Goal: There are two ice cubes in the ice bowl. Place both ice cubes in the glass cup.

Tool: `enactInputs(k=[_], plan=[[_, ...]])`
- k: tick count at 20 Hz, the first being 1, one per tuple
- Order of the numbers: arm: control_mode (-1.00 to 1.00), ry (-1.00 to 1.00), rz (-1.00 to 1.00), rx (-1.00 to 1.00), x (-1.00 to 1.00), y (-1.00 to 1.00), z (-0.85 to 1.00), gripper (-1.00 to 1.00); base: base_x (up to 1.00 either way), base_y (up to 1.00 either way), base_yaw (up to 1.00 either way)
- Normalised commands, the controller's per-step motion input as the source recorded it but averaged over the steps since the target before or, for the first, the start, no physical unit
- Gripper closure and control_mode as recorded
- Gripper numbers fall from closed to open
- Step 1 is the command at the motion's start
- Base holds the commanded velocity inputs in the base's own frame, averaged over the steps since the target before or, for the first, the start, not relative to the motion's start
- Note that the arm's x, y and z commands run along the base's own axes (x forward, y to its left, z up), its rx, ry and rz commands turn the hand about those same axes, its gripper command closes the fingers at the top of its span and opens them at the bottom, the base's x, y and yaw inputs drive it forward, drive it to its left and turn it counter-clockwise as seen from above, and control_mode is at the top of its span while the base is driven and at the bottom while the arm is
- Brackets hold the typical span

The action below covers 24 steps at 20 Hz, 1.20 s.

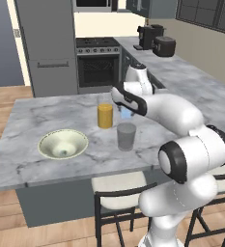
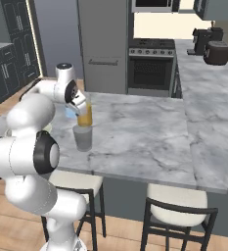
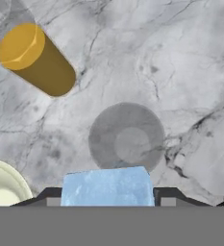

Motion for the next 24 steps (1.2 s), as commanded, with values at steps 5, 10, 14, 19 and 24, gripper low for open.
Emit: enactInputs(k=[5, 10, 14, 19, 24], plan=[[-1.00, -0.01, 0.00, -0.01, 0.12, -0.27, -0.39, 1.00, 0.00, 0.00, 0.00], [-1.00, 0.00, 0.00, 0.00, 0.22, -0.12, -0.30, 1.00, 0.00, 0.00, 0.00], [-1.00, 0.00, 0.00, 0.00, 0.21, 0.00, -0.34, 1.00, 0.00, 0.00, 0.00], [-1.00, 0.00, 0.00, 0.00, 0.21, 0.00, -0.22, 1.00, 0.00, 0.00, 0.00], [-1.00, 0.00, 0.00, 0.00, 0.21, 0.00, -0.18, 1.00, 0.00, 0.00, 0.00]])
